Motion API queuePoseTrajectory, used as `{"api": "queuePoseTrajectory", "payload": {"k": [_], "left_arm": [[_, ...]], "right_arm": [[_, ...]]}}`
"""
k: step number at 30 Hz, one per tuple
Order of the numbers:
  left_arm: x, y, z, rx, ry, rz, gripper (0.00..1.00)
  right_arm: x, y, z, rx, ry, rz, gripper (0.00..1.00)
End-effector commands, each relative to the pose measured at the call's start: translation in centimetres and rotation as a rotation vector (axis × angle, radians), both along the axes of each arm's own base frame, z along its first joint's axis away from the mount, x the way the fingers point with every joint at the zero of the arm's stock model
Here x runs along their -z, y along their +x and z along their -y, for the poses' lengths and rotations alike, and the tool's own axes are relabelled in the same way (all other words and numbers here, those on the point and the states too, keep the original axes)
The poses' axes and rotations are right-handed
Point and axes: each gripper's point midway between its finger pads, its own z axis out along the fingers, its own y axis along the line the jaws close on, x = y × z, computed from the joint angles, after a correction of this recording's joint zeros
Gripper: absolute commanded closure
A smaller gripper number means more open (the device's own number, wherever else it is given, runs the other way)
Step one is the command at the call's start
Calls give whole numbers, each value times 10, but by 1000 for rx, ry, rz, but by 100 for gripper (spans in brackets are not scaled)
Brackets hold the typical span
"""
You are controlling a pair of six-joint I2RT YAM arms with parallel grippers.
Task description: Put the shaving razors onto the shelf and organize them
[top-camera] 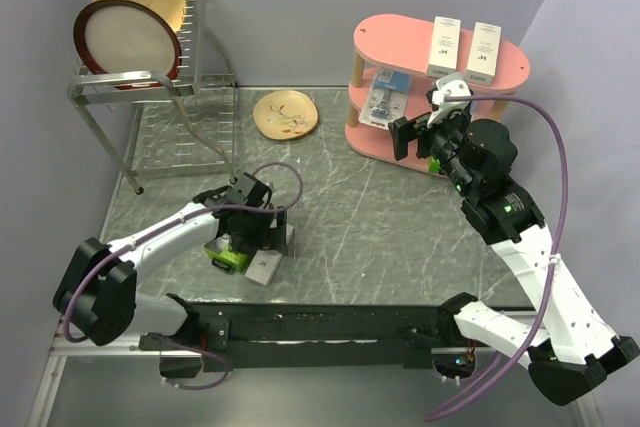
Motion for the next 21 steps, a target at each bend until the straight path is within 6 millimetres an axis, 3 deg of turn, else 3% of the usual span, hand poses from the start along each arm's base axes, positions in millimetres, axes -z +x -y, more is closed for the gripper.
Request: {"api": "queuePoseTrajectory", "payload": {"k": [1,4,8,16,19,20,21], "left_arm": [[-29,43,8,79,74,208,1],[-29,44,3,140,128,228,1],[-19,35,14,208,128,208,0],[-6,24,8,158,206,136,1],[-4,14,7,137,212,92,1],[-3,4,9,140,186,51,1],[9,-13,-4,139,220,-10,1]], "right_arm": [[-7,3,3,16,14,30,0],[0,5,1,15,20,15,0],[8,14,0,36,14,-18,0],[-10,14,6,46,-21,44,0],[-14,11,12,60,-30,56,0],[-14,12,13,63,-38,58,0],[-14,12,15,73,-43,59,0]]}}
